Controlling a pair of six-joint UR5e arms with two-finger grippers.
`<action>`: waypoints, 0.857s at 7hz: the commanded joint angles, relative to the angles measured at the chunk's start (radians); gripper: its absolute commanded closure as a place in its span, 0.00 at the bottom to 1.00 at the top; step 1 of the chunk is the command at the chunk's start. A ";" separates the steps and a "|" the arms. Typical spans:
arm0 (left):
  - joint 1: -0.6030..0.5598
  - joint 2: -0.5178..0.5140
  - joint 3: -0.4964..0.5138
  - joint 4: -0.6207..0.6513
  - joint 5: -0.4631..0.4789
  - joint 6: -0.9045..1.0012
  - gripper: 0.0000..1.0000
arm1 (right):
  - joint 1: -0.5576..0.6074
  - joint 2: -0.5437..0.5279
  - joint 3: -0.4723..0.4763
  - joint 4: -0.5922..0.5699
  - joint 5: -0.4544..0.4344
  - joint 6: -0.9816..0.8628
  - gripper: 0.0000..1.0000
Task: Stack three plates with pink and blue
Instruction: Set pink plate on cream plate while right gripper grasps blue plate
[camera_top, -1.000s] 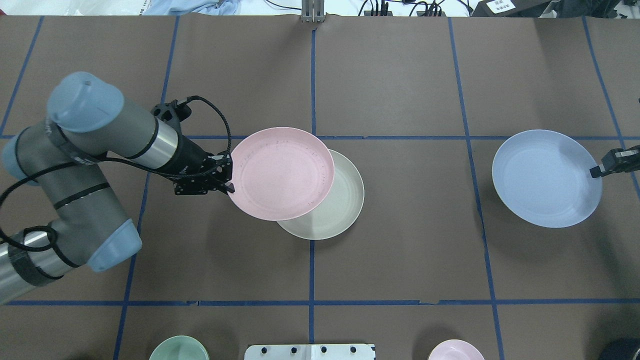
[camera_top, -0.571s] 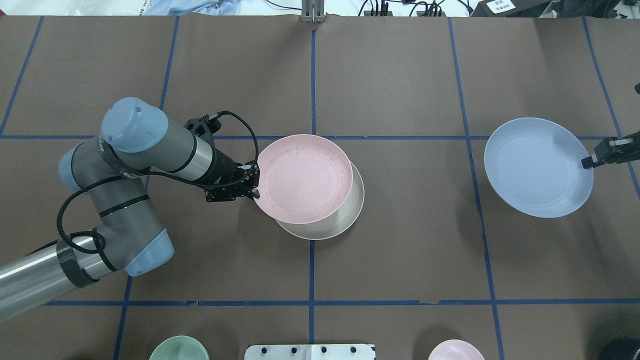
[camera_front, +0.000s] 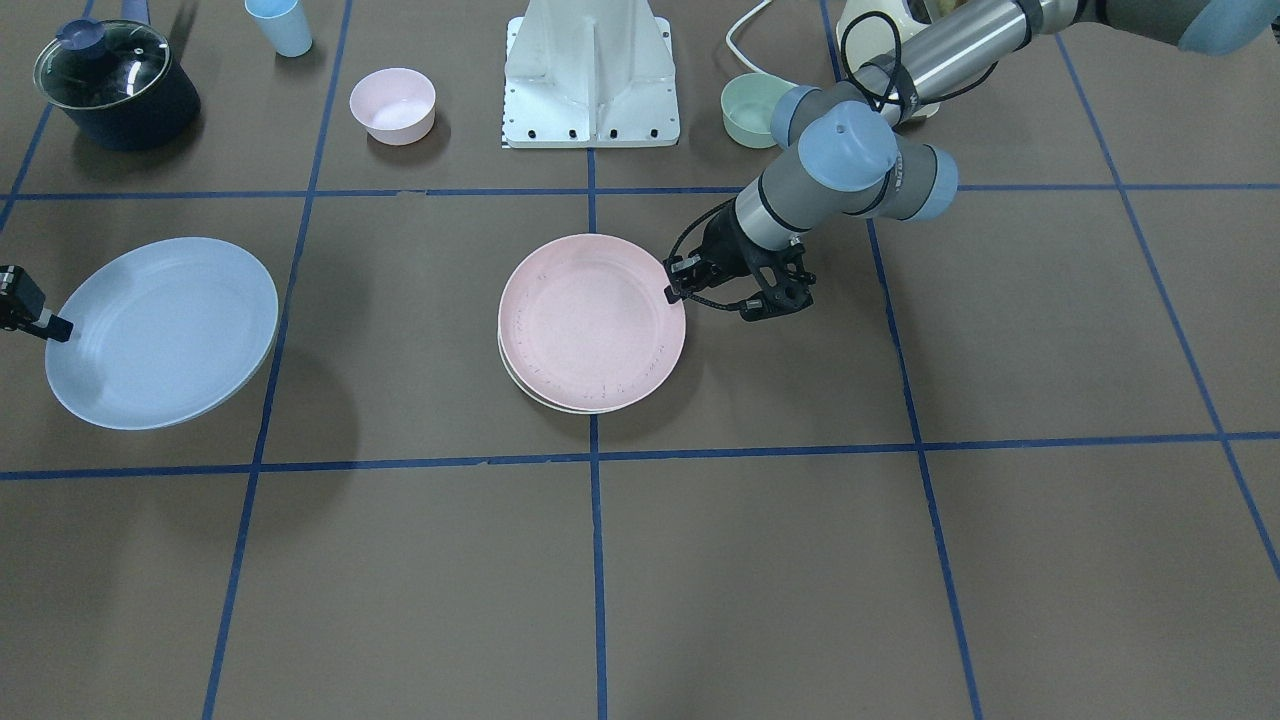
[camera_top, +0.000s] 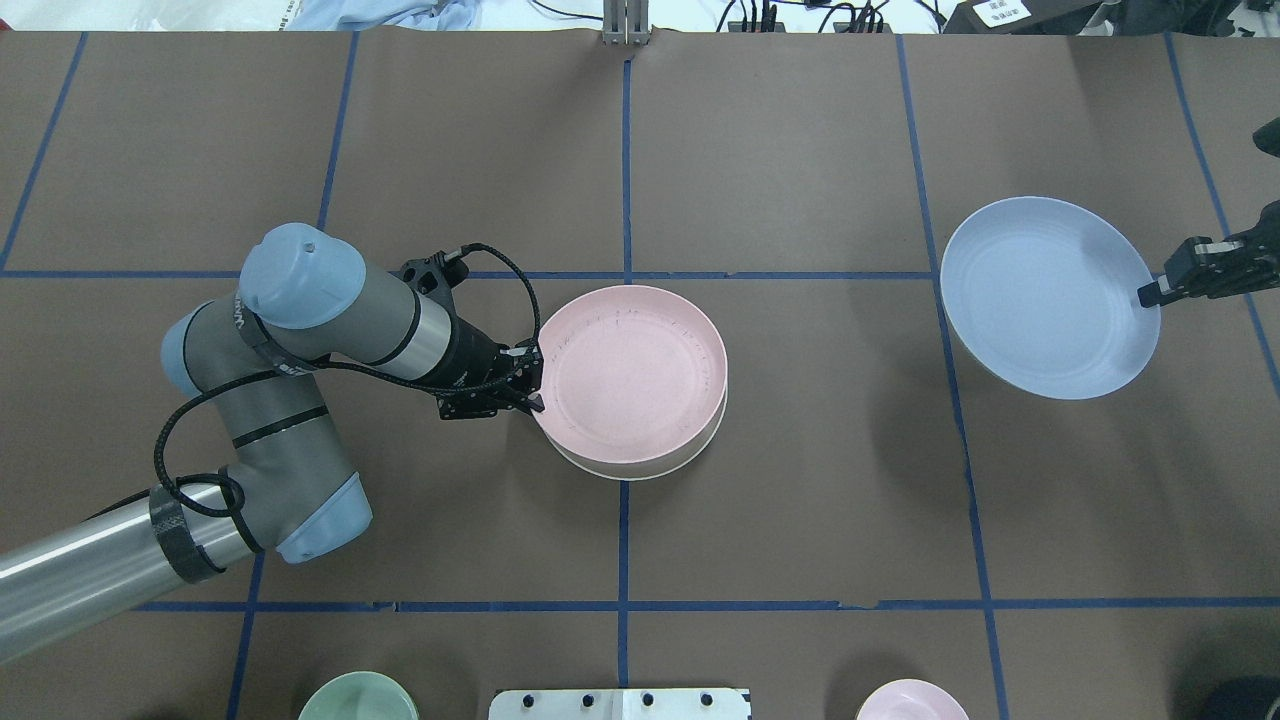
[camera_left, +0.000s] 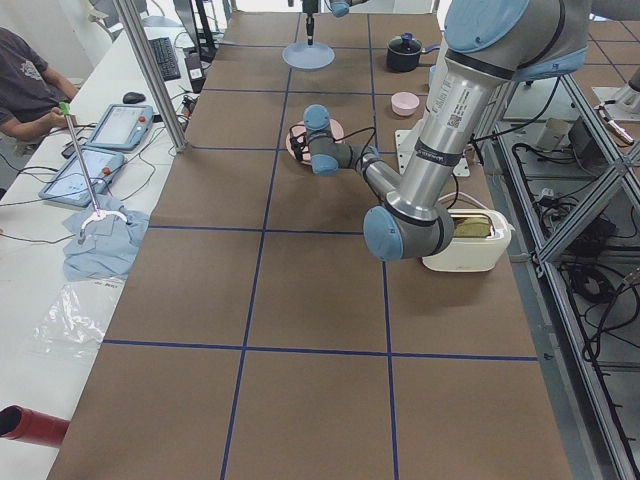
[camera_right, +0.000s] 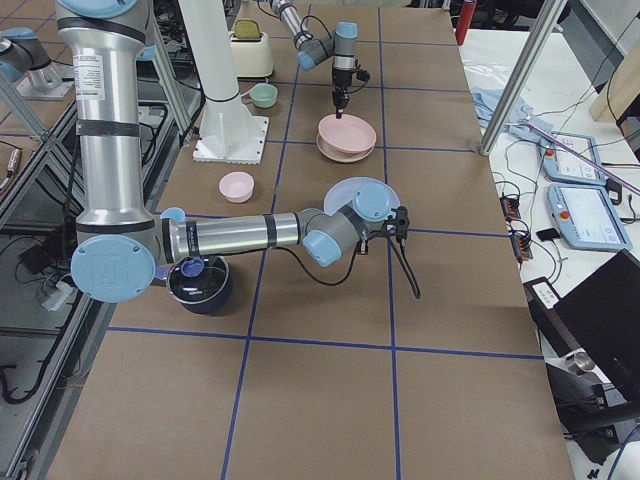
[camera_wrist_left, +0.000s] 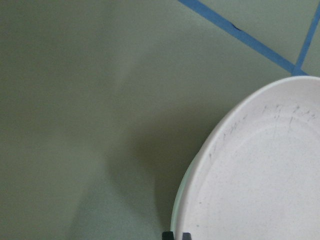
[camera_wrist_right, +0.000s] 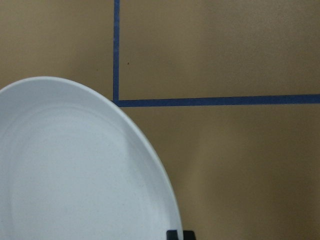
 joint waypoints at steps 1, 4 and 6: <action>0.002 -0.008 0.002 0.001 0.000 -0.002 1.00 | -0.002 0.005 0.001 -0.001 -0.001 0.001 1.00; -0.001 0.002 -0.009 0.001 0.003 0.011 0.00 | -0.002 0.028 0.002 -0.001 -0.001 0.015 1.00; -0.048 0.024 -0.038 0.009 -0.001 0.015 0.00 | -0.055 0.130 0.019 0.002 -0.013 0.234 1.00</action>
